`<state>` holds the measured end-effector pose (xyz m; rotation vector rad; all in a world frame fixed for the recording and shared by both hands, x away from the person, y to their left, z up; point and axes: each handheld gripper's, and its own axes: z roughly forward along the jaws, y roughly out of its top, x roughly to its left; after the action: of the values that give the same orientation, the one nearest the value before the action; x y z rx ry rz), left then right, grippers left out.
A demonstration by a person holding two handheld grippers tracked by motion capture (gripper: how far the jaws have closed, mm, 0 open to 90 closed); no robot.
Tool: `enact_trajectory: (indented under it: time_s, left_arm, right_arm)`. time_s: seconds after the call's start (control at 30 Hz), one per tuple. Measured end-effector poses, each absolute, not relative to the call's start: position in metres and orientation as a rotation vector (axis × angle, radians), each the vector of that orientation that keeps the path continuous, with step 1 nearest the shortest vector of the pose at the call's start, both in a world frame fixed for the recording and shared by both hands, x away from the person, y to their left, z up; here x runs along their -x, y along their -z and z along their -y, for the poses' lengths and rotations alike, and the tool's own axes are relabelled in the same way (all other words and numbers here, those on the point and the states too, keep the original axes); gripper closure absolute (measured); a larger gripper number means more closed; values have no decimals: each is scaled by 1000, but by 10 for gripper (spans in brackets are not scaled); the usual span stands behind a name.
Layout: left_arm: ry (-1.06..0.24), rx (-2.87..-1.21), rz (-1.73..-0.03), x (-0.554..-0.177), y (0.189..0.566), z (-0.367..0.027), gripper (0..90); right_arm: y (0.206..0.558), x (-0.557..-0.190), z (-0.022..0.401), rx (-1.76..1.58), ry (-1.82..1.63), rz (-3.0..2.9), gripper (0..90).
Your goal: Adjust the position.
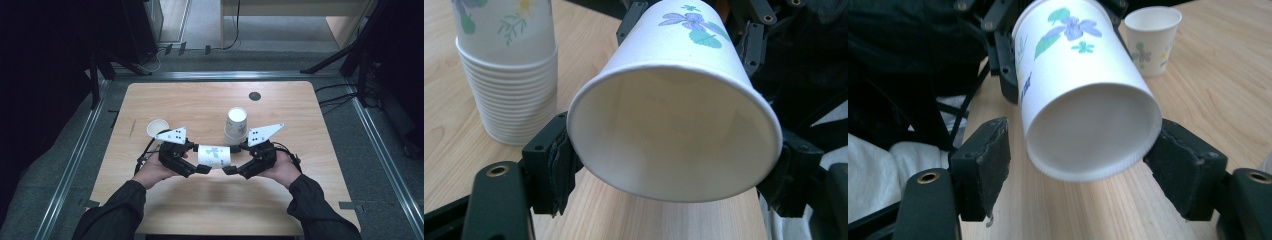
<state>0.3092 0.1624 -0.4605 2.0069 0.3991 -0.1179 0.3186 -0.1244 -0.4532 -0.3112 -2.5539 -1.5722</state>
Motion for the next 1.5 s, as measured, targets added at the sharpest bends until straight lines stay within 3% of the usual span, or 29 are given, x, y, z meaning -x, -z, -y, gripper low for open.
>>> enact_trajectory:
  time_s: [0.47, 1.03, 1.5]
  left_arm:
    - [117, -2046, -425, -317, 444, -175, 226]
    - [66, -2397, -347, -334, 405, -161, 227]
    - [67, -2630, -296, -340, 405, -135, 226]
  right_arm:
    - [457, -320, 130, 371, 1522, 2608, 268]
    - [458, -322, 131, 423, 1504, 2653, 268]
    - [462, -322, 118, 401, 1499, 2687, 268]
